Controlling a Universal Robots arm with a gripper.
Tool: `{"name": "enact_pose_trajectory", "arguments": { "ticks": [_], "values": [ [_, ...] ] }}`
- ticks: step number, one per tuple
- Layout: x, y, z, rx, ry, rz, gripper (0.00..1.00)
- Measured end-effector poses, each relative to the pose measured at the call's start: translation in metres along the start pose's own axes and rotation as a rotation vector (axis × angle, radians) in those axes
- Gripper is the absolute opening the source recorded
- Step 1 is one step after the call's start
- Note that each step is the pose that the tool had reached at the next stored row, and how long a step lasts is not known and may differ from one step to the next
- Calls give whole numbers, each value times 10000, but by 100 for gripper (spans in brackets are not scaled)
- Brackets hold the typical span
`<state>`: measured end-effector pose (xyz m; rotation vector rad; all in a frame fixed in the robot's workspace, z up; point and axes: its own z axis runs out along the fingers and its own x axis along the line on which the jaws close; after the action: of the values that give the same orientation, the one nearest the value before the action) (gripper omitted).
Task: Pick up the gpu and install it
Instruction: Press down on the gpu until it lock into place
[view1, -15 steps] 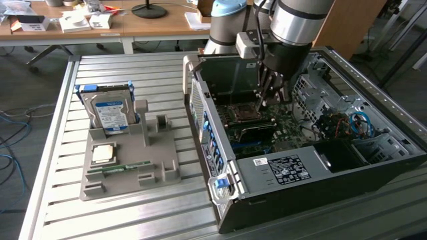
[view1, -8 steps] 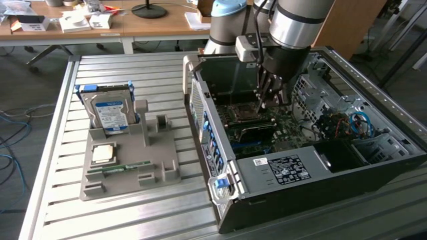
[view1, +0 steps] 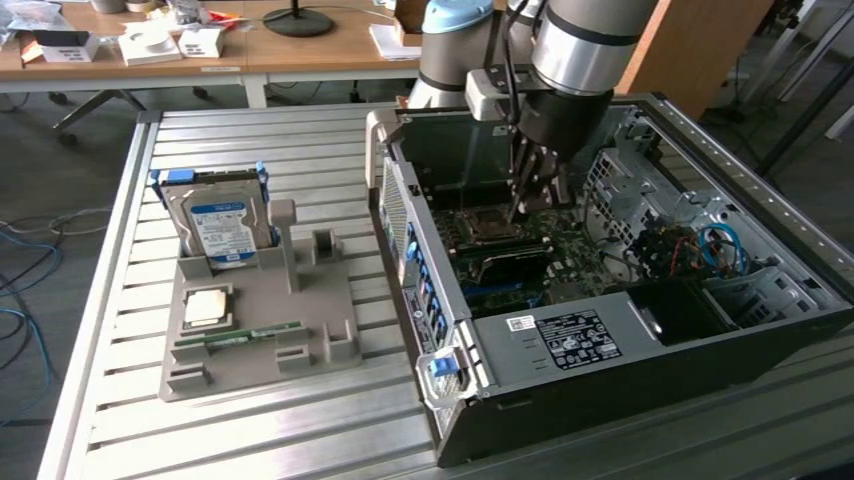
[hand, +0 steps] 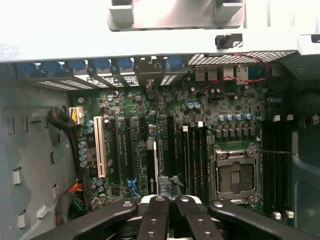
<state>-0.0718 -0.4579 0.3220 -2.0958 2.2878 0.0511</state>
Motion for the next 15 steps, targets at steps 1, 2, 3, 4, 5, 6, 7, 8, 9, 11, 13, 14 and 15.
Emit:
{"name": "enact_pose_trajectory", "arguments": {
  "ticks": [1, 2, 3, 4, 5, 6, 7, 8, 9, 11, 13, 14, 15],
  "values": [
    [1, 0, 14, 0, 0, -1, 11],
    [1, 0, 30, -1, 2, -2, 11],
    [2, 0, 50, -1, 1, -2, 11],
    [3, 1, 68, -1, 0, 0, 11],
    [4, 1, 86, 0, 0, 0, 11],
    [5, 2, 104, 0, 1, 0, 11],
    [6, 1, 122, -1, 1, 0, 11],
    [7, 1, 139, -1, 0, -1, 11],
    [7, 2, 156, -1, 1, 0, 11],
    [10, 2, 192, -1, 2, 0, 11],
    [11, 2, 225, 0, 1, 0, 11],
    [12, 2, 242, -1, 1, 0, 11],
    [13, 2, 257, -1, 0, 0, 11]
  ]
}}
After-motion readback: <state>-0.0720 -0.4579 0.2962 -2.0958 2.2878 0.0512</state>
